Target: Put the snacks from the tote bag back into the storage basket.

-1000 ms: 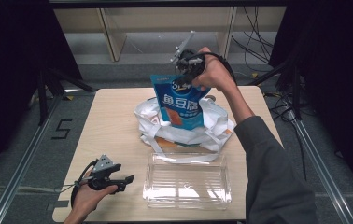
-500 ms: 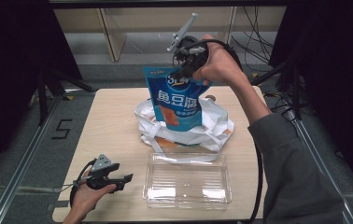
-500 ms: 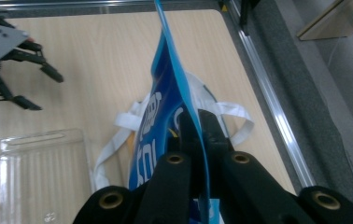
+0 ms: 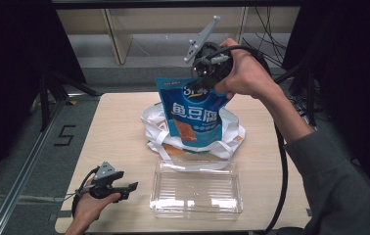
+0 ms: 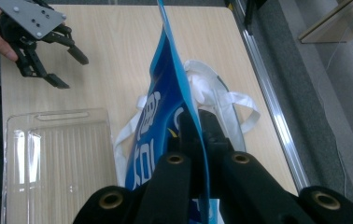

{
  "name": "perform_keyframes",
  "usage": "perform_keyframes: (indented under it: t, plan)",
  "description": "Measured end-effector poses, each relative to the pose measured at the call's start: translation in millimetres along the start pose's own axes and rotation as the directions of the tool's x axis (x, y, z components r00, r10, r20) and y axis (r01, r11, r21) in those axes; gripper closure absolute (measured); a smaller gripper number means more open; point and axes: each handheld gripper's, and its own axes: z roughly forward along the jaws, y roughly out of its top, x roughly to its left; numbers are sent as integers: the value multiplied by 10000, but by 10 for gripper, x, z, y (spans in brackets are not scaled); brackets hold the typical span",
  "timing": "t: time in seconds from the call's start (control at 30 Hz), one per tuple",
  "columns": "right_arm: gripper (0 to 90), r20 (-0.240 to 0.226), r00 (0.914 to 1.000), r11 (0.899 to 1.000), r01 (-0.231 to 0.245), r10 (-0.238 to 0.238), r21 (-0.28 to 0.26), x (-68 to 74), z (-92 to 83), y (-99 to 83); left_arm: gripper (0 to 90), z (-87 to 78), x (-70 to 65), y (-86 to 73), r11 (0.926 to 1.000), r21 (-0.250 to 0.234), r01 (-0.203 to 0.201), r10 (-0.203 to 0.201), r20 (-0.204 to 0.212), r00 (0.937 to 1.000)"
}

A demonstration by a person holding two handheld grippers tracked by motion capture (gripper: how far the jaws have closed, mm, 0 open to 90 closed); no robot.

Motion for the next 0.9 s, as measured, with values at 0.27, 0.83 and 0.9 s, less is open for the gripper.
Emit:
perform_keyframes:
  t: [0.27, 0.83, 0.9]
  plan:
    - [900, -120, 9999, 10000, 97, -97, 8, 146, -75, -55, 279, -11, 12, -11, 9999, -67, 99, -99, -105, 9999]
    - [900, -585, 9978, 9994, 309, -317, -147, 499, 70, -213, 278, -15, 7, -15, 9998, -190, 105, -107, -87, 9999]
    - [900, -786, 9963, 9994, 324, -333, -131, 545, 93, -241, 278, -19, 9, -4, 9999, -149, 48, -50, -120, 9999]
